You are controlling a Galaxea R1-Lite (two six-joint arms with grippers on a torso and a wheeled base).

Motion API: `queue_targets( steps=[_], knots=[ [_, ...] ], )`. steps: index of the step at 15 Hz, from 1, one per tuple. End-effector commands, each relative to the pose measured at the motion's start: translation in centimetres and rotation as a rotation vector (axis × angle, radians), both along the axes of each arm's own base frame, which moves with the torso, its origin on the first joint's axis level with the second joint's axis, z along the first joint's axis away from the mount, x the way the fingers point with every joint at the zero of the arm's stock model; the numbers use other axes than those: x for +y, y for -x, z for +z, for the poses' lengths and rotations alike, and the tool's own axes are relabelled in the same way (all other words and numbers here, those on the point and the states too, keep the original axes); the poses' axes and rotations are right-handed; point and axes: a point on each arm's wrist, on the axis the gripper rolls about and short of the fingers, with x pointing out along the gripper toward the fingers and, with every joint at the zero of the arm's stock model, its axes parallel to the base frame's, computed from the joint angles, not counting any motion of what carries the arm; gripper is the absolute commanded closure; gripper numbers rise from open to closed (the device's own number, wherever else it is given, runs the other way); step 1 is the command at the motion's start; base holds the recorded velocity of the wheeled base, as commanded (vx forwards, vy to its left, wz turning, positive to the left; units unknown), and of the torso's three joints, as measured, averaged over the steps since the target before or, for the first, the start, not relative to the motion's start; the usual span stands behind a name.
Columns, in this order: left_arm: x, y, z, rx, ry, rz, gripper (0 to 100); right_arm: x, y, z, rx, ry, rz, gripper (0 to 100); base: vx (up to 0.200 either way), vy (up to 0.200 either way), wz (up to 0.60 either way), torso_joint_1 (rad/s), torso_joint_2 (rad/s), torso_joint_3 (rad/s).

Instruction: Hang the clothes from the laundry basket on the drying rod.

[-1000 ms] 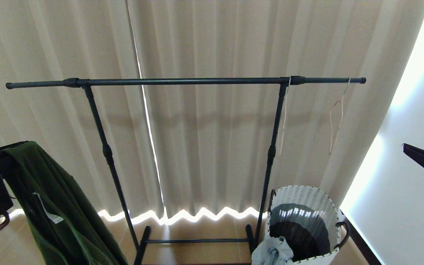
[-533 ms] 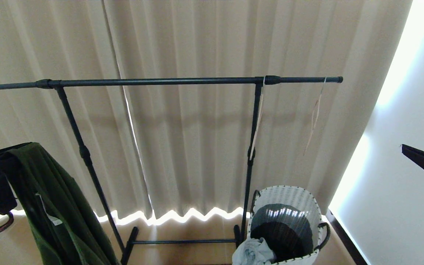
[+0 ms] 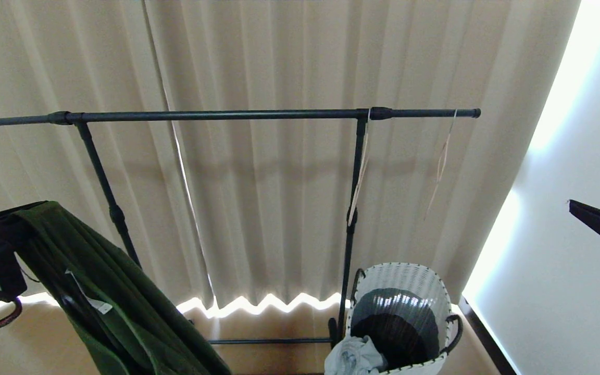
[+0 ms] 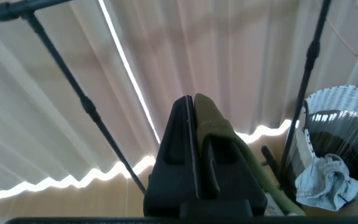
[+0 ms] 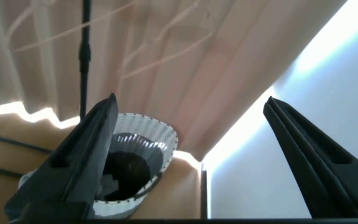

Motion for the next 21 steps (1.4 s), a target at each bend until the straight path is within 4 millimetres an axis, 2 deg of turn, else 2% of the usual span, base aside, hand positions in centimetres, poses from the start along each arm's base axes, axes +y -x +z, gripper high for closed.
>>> queue_targets(
  steps=[1, 12, 16, 21],
  knots=[
    [0.0, -0.1, -0.1, 0.004, -0.002, 0.000, 100, 0.0, -0.5, -0.3, 0.021, -0.007, -0.001, 0, 0.200, 0.000, 0.00, 0.007, 0.00, -0.002],
    [0.0, 0.0, -0.3, 0.011, -0.001, 0.001, 100, -0.1, -1.7, -0.3, 0.045, -0.036, -0.005, 0, 0.200, 0.000, 0.00, 0.002, 0.00, 0.001],
    [0.0, 0.1, -1.1, 0.034, -0.008, -0.001, 100, 0.2, -5.5, -1.3, 0.147, -0.193, -0.021, 0, 0.050, 0.000, 0.00, 0.002, 0.00, -0.001],
    [0.0, 0.1, -1.1, 0.034, -0.009, 0.000, 100, 2.9, -9.8, -4.1, 0.273, -0.183, -0.080, 0, 0.000, 0.000, 0.00, 0.000, 0.00, 0.000]
  ],
)
